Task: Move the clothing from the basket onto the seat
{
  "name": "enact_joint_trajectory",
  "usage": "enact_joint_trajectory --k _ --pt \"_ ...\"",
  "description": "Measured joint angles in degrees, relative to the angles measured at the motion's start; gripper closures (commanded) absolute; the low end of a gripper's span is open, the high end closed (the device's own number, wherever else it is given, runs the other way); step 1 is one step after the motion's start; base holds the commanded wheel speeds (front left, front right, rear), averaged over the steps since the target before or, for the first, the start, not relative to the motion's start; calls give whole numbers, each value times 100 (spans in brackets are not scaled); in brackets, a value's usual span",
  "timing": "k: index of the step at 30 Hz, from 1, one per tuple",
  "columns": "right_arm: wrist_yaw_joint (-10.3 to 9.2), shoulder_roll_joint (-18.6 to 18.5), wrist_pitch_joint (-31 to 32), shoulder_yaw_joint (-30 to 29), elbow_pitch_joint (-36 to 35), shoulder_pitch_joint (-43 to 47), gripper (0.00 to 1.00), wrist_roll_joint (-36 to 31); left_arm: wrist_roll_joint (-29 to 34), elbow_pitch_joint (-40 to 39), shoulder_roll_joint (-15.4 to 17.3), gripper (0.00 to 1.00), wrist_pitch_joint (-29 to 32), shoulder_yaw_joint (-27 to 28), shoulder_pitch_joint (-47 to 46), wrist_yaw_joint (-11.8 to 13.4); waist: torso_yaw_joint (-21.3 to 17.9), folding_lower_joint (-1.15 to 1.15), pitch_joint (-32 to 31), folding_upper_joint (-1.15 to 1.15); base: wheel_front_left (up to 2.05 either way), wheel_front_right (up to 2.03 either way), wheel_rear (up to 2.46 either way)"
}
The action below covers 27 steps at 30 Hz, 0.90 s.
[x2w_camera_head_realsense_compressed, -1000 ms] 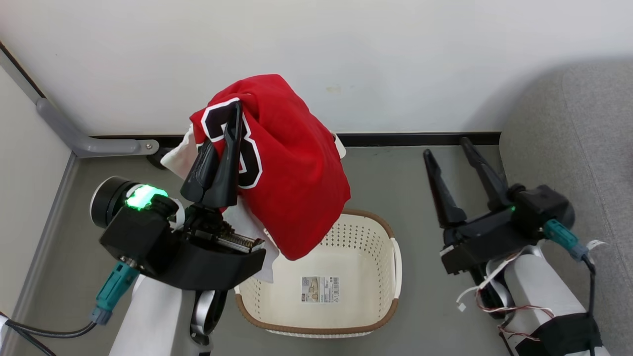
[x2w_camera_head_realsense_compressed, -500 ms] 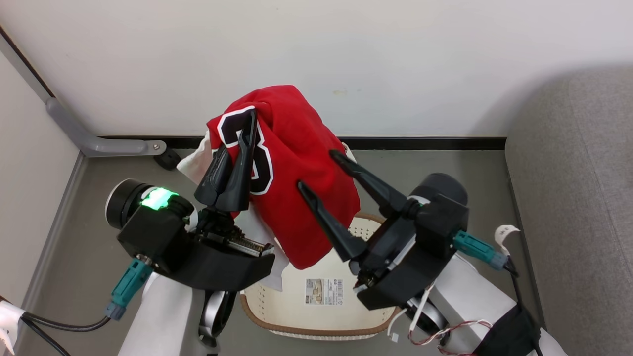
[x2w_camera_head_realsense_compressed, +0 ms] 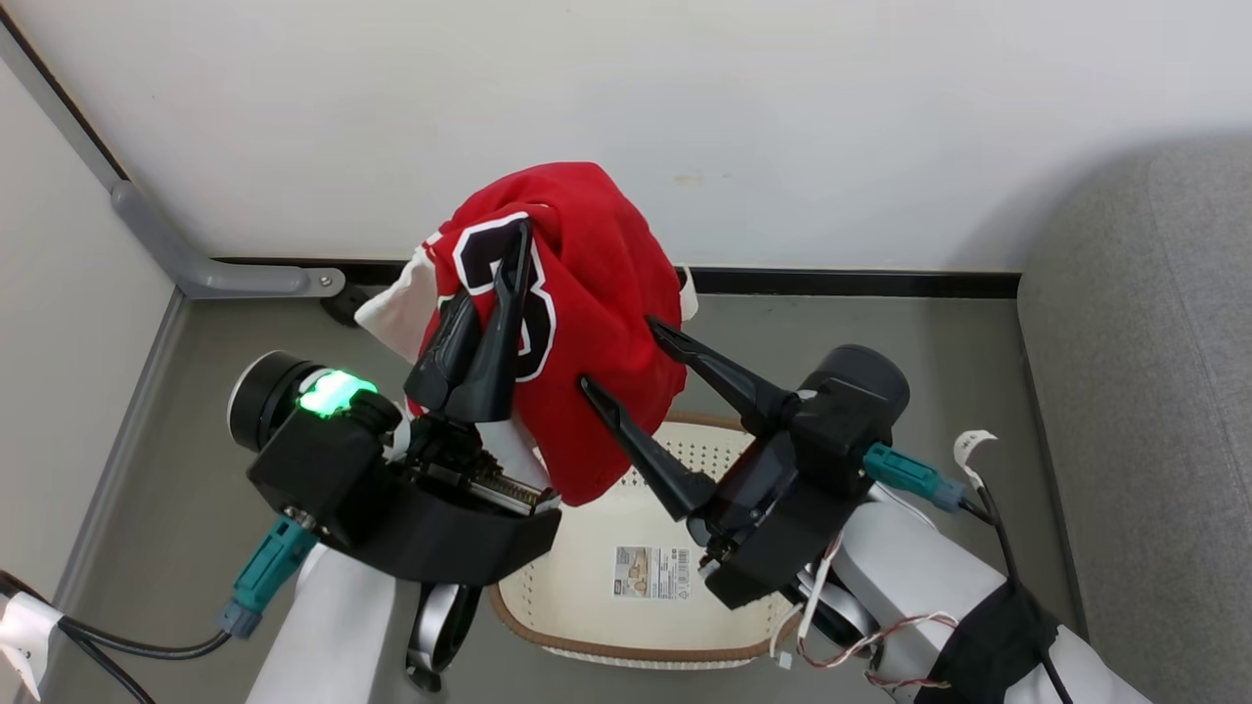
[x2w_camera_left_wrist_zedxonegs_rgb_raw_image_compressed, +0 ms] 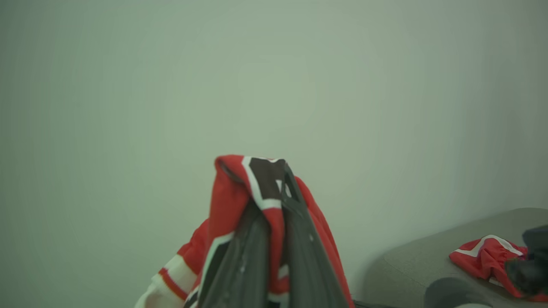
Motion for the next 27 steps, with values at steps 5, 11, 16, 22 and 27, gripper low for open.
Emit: enact_joint_trajectory --k 5,11,16,22,27 --pt "0 7 0 81 353 -132 0 54 -2 -77 -3 100 1 -115 -21 0 32 0 16 0 0 0 0" --pt "0 35 0 227 726 -358 0 140 -32 -105 -20 100 1 -235 -87 0 85 0 41 0 0 0 0" --pt "0 70 0 371 921 -639 0 204 -36 -113 -27 100 1 -361 -102 0 137 0 60 1 0 0 0" --pt "0 123 0 437 1020 -833 6 271 -60 -112 -29 100 1 -411 -108 -1 187 0 74 0 0 0 0" --pt "0 138 0 450 1099 -893 100 358 -85 -103 -27 100 1 -415 -109 -1 214 0 83 0 0 0 0"
